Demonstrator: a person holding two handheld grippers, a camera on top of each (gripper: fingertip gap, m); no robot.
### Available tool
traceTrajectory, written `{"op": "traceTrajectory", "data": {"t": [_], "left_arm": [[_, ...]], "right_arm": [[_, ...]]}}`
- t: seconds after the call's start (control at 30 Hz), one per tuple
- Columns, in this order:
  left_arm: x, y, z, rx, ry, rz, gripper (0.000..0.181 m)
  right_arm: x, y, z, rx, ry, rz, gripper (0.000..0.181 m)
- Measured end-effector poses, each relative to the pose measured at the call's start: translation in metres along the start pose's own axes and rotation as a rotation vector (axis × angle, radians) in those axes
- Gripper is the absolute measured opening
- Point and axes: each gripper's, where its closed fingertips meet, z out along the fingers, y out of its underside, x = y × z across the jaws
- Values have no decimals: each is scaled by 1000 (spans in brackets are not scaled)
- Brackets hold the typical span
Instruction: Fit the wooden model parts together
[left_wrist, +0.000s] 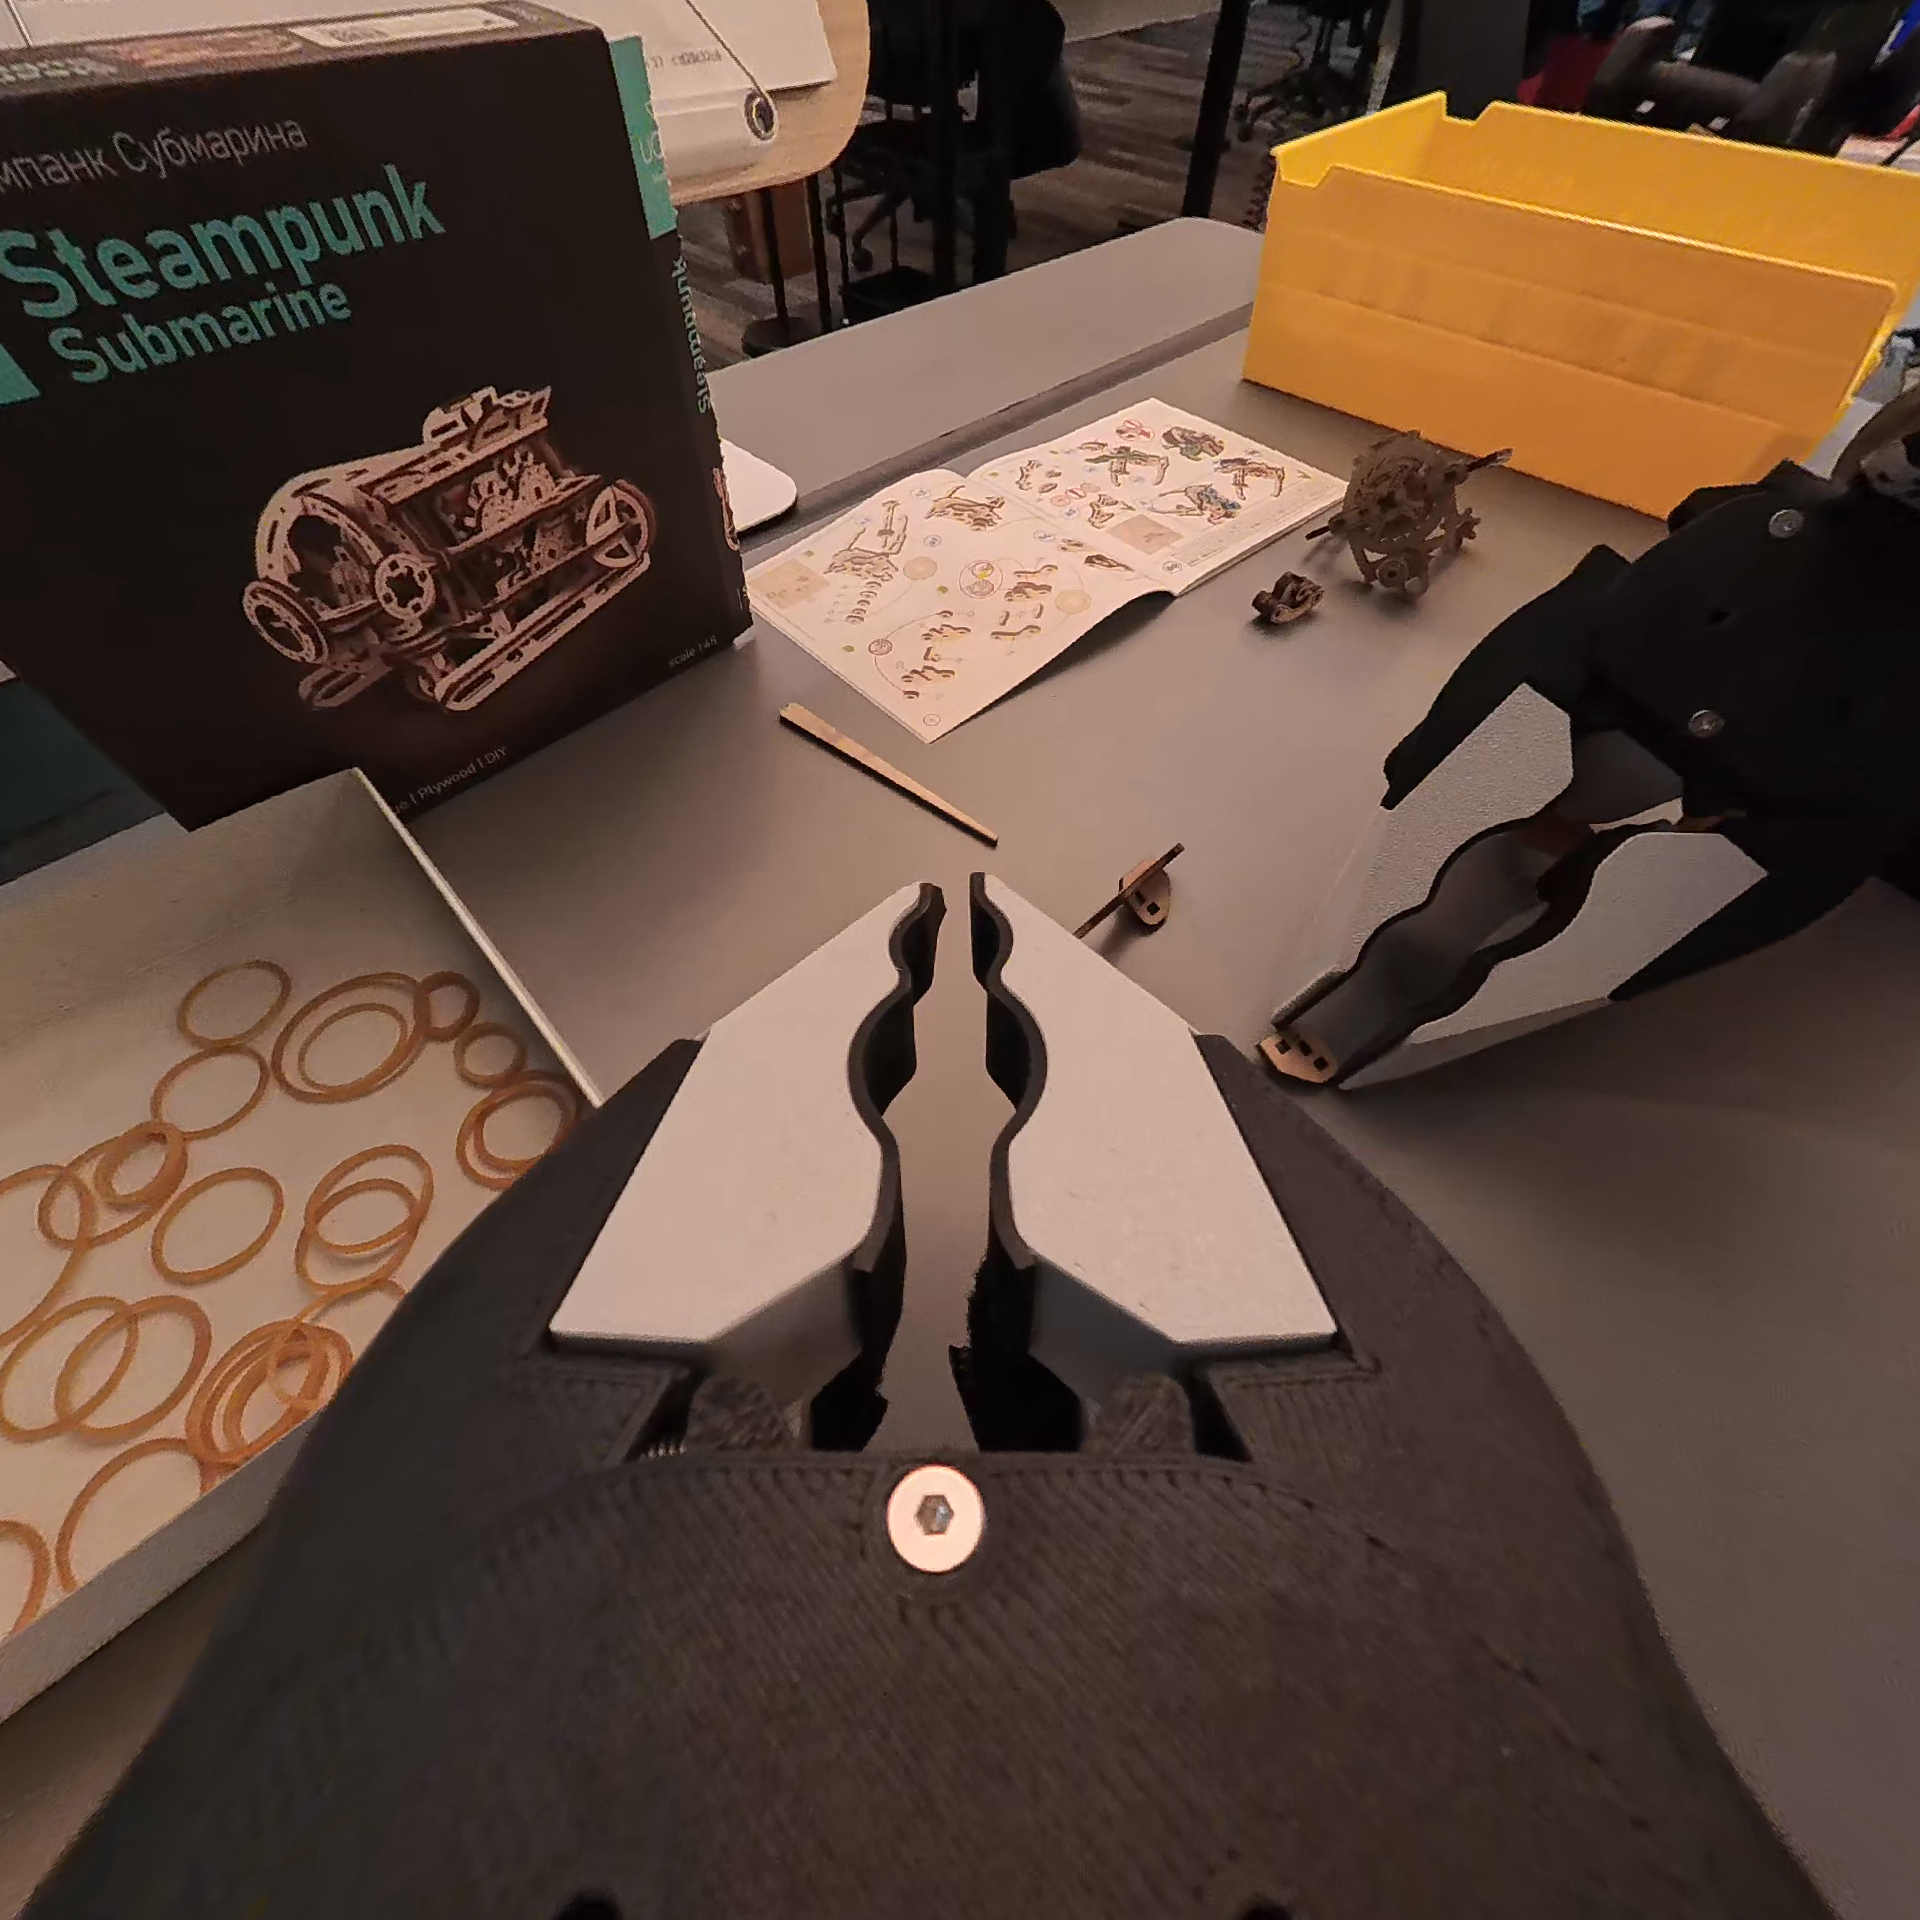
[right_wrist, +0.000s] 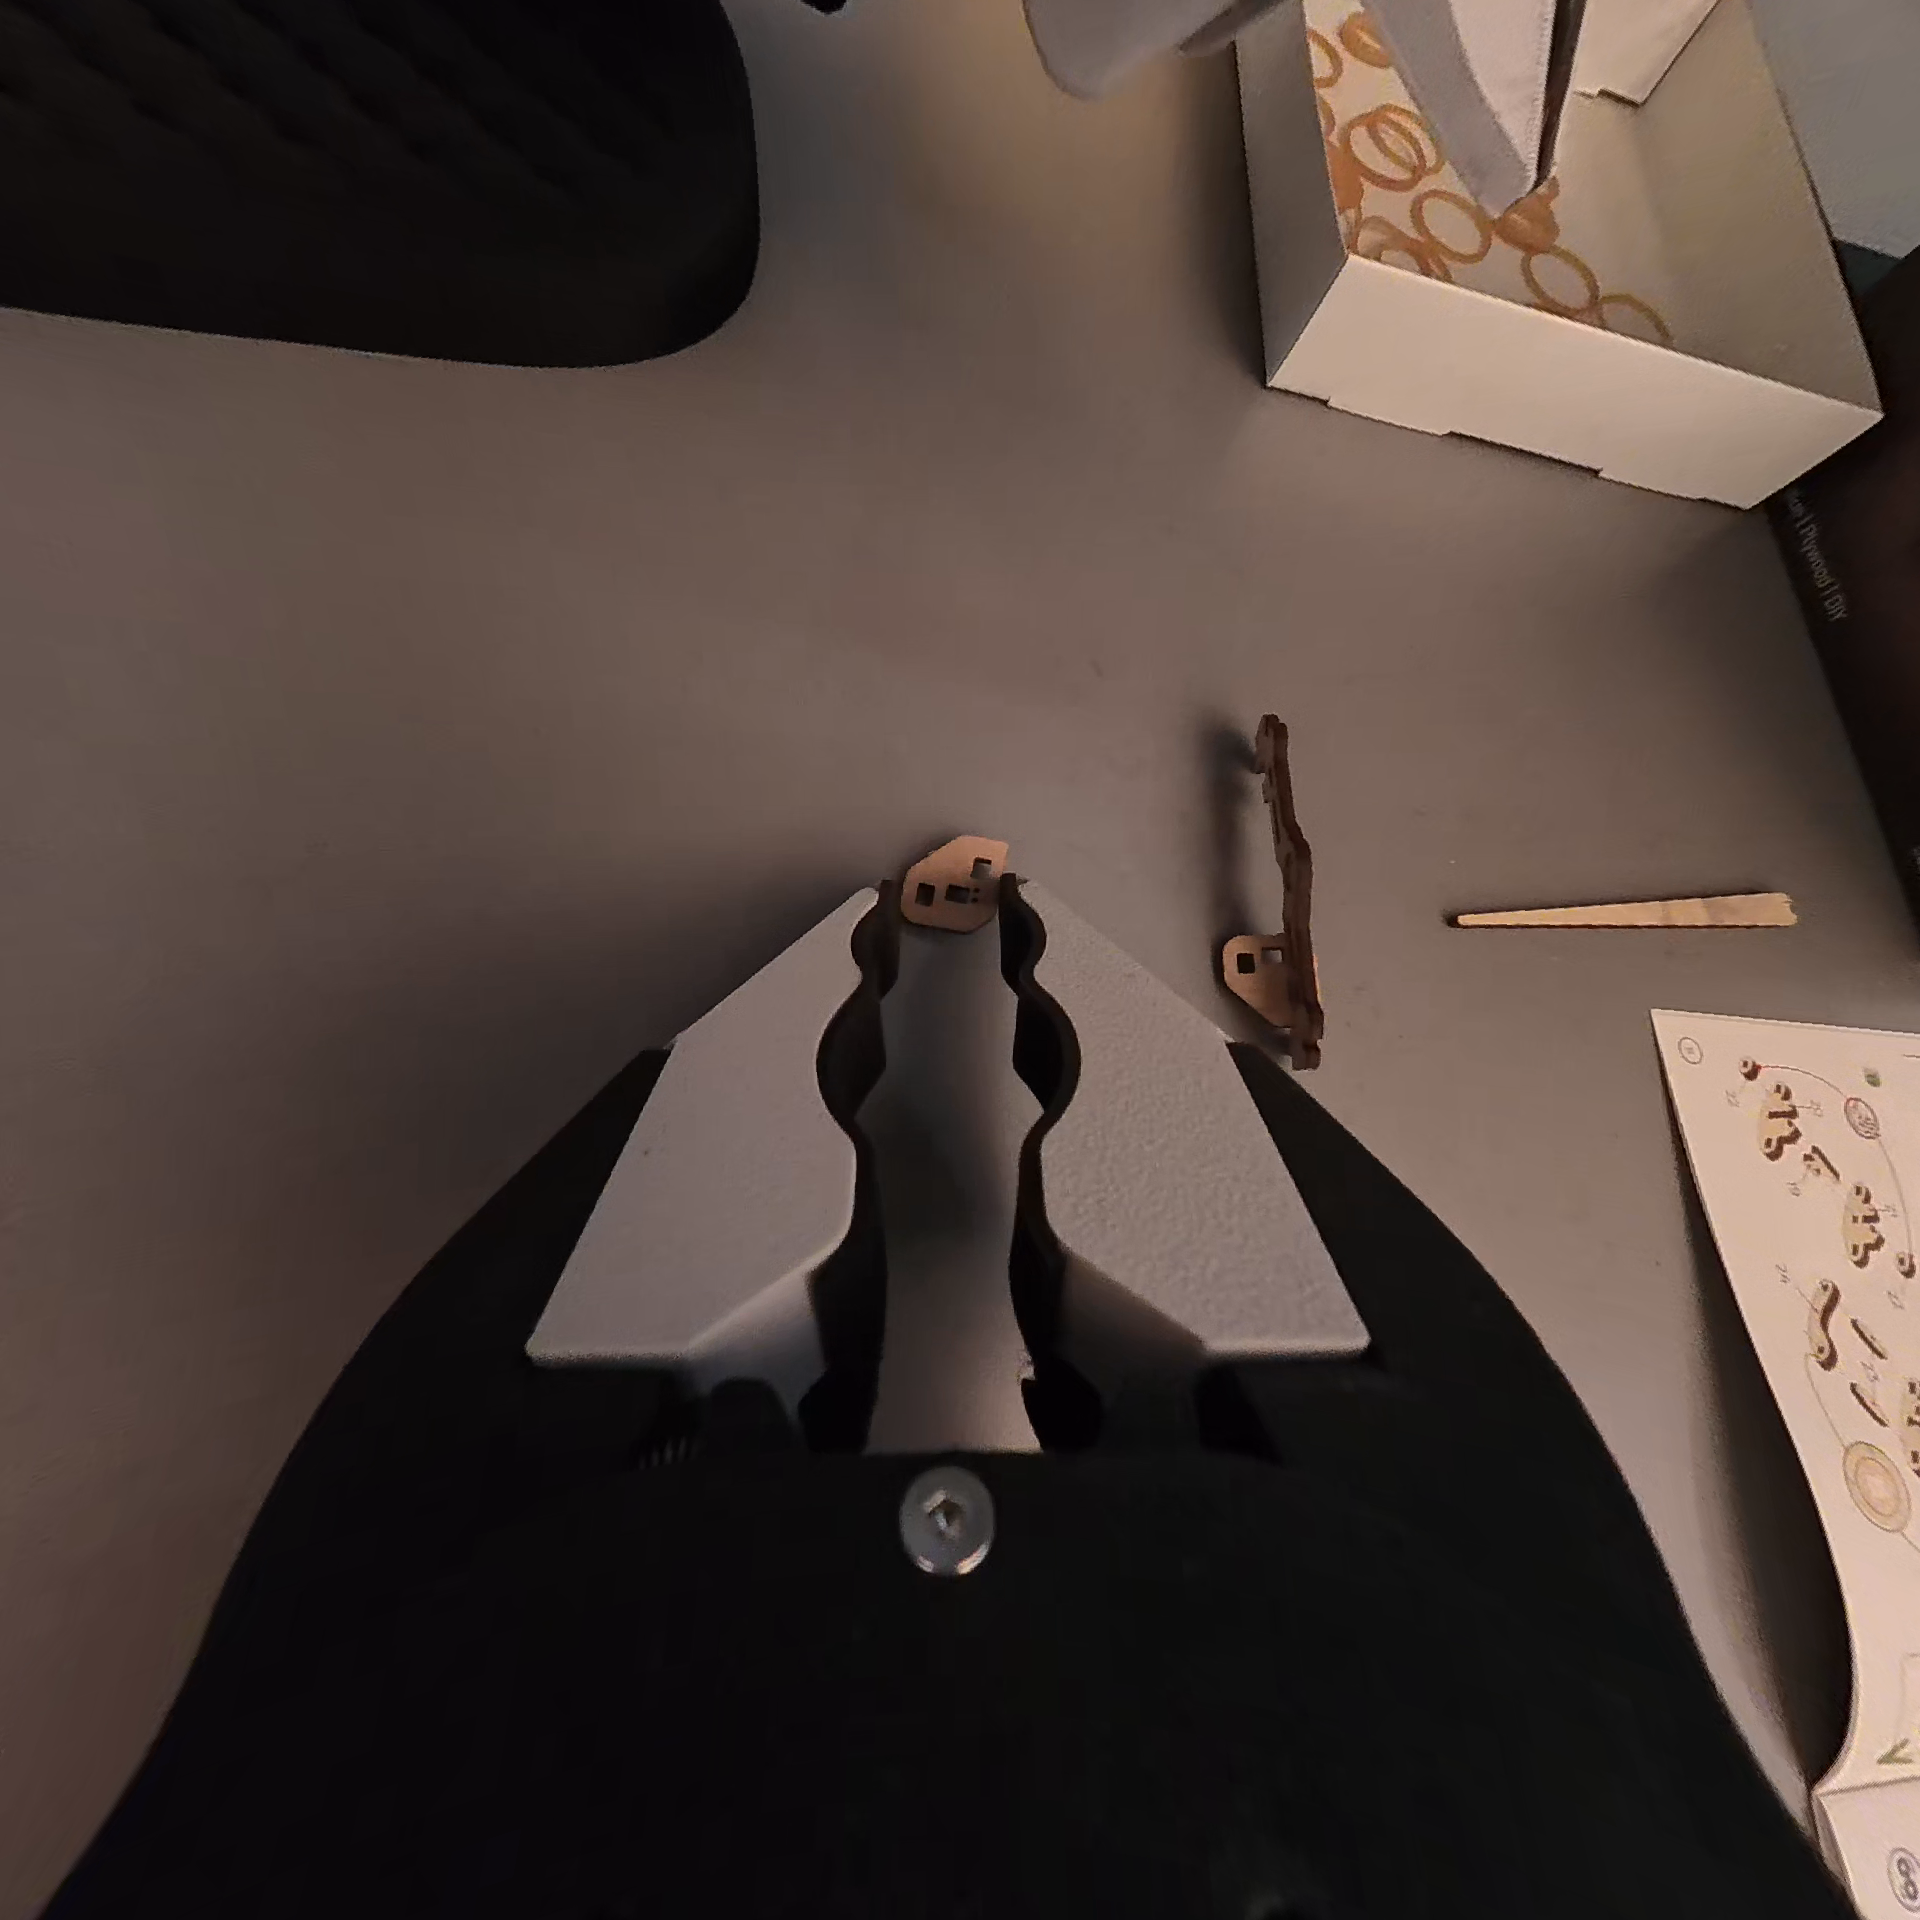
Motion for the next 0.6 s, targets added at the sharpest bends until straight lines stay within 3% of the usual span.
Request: {"op": "traceTrajectory", "data": {"t": [0.6], "left_arm": [[2, 2, 1, -1, 42, -40, 5]], "right_arm": [[8, 0, -4, 15, 64, -60, 19]]}}
